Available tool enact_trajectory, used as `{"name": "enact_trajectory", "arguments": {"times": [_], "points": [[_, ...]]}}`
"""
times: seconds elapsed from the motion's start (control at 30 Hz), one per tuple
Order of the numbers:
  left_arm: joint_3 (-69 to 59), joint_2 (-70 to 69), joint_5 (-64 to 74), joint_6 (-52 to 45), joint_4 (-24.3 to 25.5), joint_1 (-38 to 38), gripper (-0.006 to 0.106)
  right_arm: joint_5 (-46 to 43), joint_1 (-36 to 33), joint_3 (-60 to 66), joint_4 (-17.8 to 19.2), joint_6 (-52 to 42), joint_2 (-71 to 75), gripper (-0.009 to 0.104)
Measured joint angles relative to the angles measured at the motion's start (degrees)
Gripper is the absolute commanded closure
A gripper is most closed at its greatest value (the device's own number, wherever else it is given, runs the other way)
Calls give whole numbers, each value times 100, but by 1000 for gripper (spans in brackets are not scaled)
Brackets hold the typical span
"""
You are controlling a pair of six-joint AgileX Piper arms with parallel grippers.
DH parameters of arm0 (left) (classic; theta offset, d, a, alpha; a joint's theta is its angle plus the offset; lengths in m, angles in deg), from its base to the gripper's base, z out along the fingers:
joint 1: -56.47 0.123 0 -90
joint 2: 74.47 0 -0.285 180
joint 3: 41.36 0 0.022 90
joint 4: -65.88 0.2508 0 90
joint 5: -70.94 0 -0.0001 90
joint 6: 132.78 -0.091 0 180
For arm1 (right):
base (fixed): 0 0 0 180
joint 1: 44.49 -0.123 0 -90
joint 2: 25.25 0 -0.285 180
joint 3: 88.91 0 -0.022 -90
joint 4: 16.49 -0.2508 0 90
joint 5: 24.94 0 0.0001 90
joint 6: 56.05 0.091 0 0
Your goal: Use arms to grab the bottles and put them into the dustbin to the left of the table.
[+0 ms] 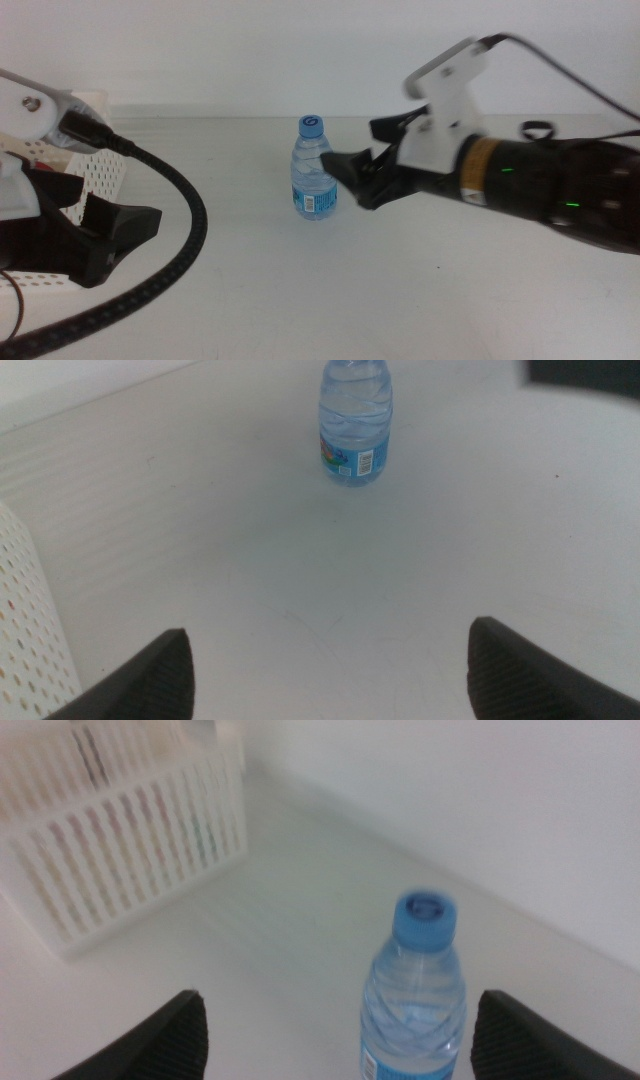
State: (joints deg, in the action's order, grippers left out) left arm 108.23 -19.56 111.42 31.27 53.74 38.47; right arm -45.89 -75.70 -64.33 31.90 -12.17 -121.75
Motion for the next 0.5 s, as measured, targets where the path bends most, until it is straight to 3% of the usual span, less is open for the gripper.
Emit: {"name": "enact_trajectory", "arguments": {"times": [0.13,0.43,0.5], "points": [[0,0,0,0,0,0,10,175,0,290,442,761,924,9],[0,0,0,0,0,0,10,359,0,616,2629,3286,2237,11],[0,0,0,0,0,0,10,388,0,791,2844,3651,2481,12]]}}
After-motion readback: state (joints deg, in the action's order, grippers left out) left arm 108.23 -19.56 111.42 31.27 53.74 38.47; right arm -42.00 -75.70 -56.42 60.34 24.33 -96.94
